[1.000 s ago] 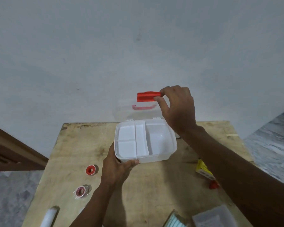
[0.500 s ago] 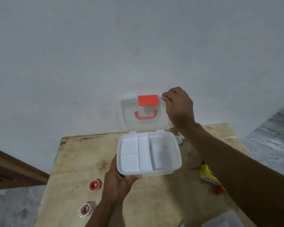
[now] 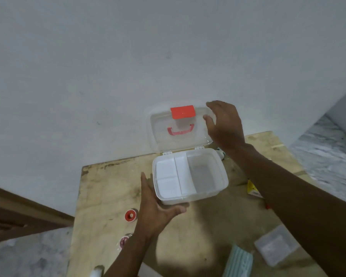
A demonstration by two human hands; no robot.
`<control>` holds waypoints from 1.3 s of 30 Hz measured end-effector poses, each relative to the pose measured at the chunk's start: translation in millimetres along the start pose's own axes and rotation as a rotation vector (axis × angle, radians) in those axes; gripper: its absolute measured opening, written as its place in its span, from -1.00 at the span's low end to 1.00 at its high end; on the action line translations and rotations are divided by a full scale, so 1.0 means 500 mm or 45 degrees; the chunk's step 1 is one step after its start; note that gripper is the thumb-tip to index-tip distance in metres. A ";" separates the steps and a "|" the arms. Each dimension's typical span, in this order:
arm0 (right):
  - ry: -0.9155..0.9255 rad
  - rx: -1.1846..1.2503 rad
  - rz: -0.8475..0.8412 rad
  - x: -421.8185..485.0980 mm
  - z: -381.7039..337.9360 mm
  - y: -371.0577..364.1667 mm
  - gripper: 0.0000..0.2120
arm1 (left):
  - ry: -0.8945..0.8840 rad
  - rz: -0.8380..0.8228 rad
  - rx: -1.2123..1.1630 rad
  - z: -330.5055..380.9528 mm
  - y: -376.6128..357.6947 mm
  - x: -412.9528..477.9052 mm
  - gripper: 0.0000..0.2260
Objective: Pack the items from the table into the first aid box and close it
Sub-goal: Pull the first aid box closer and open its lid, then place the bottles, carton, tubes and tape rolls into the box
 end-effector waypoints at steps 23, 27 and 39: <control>-0.859 -0.349 -0.834 -0.323 0.292 0.059 -0.45 | -0.009 0.011 0.365 0.066 -0.032 0.022 -0.13; -0.876 -0.375 -0.867 -0.330 0.296 0.046 -0.36 | 0.025 0.065 0.402 0.059 -0.035 0.024 -0.17; -0.901 -0.192 -0.548 -0.278 0.238 0.106 -0.32 | 0.053 -0.030 0.376 0.059 -0.039 0.018 -0.08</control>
Point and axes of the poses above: each hand's wrist, its own x-axis towards the middle knuckle, its own y-axis out of the back of the hand, z = x × y, the point moved 6 cm from there along x, towards the middle knuckle, and after that the axes turned 2 degrees about -y, right-handed, at the moved point
